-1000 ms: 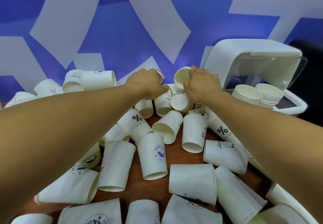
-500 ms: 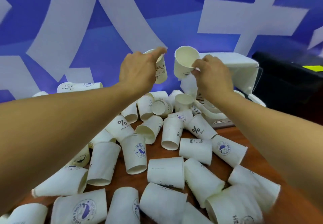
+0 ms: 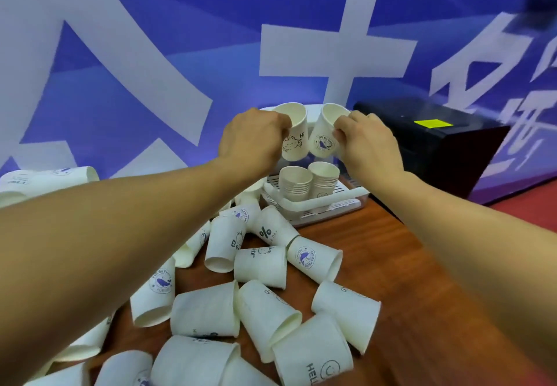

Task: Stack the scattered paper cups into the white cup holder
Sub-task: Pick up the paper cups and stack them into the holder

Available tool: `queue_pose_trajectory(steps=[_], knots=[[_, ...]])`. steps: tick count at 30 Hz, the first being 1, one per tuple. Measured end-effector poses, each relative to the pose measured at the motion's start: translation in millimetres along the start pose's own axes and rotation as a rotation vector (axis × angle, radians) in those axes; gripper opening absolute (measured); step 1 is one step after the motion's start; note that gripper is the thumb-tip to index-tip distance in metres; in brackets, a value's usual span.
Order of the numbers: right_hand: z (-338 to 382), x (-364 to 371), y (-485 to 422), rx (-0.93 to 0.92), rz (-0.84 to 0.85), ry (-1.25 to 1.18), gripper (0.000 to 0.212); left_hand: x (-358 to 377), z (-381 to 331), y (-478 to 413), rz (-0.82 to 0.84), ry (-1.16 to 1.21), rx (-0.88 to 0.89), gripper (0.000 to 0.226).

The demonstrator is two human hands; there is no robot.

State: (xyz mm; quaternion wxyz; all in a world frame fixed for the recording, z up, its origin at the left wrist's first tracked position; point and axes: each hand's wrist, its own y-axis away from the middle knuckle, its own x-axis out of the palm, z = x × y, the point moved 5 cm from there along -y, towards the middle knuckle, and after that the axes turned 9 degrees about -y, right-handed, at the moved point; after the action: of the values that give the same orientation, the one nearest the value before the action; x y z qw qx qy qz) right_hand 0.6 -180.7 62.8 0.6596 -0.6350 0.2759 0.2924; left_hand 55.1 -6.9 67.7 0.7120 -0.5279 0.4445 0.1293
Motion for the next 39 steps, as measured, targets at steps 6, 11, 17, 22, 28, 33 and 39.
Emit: queue_pose_trajectory(steps=[6, 11, 17, 22, 28, 33, 39], knots=[[-27, 21, 7, 0.023, 0.034, 0.015, 0.022, 30, -20, -6, 0.013, 0.026, 0.045, 0.019], [-35, 45, 8, 0.015, 0.045, 0.018, 0.021, 56, -21, -6, 0.053, -0.004, 0.085, 0.020], [-39, 77, 13, 0.001, 0.172, 0.047, 0.013, 82, -25, 0, 0.139, -0.027, 0.142, 0.027], [-35, 93, 20, -0.031, 0.342, 0.032, 0.019, 94, -31, 8, 0.200, -0.060, 0.198, 0.041], [-32, 104, 27, -0.061, 0.376, 0.052, 0.016, 108, -33, 17, 0.252, -0.074, 0.232, 0.050], [-29, 108, 31, -0.055, 0.360, 0.088, 0.019, 109, -35, 23, 0.230, -0.130, 0.252, 0.042], [-24, 103, 31, -0.021, 0.395, 0.177, 0.029, 100, -39, 27, 0.206, -0.202, 0.393, 0.039]])
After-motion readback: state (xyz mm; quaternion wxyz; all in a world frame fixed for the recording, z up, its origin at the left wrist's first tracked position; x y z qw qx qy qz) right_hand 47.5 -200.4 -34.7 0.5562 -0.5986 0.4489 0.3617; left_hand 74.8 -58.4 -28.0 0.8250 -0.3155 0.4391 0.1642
